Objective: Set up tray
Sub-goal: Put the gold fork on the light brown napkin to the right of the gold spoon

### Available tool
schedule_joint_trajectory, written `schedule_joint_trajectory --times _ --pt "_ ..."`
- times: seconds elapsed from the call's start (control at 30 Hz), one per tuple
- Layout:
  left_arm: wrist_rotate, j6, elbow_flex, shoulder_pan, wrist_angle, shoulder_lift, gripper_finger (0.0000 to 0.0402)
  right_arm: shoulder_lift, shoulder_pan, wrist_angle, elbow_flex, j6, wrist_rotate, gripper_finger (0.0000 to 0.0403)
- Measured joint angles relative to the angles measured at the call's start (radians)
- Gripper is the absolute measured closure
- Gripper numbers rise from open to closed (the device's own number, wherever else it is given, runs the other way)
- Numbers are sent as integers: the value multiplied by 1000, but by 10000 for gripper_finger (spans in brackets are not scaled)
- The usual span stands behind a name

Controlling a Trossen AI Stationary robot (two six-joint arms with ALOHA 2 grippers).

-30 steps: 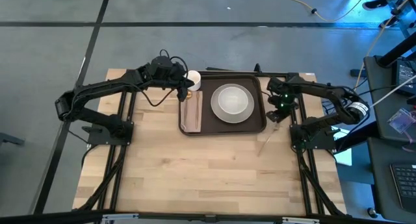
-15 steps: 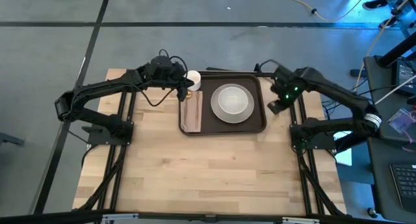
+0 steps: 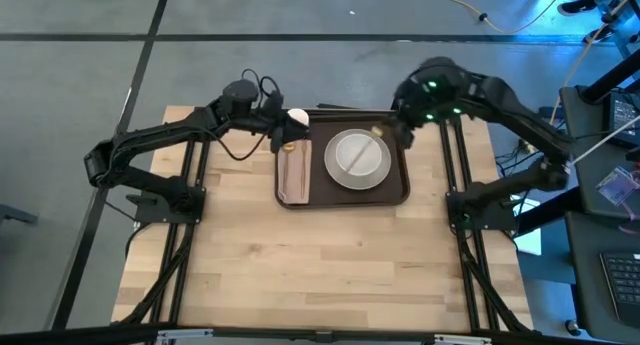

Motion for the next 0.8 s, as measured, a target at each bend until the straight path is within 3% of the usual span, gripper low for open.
schedule_joint_trajectory --times 0.2,0.43,0.53,0.8 --pt "-15 -95 0 -3 163 0 210 232 43 -10 183 -154 -72 402" --pt "-31 -83 0 -21 162 4 210 475 86 -14 410 -255 -123 402" --pt "-57 -66 0 -32 160 6 212 547 100 -22 508 -258 -178 402" --pt "-62 -63 0 -49 122 6 212 633 131 -37 666 -257 -185 402"
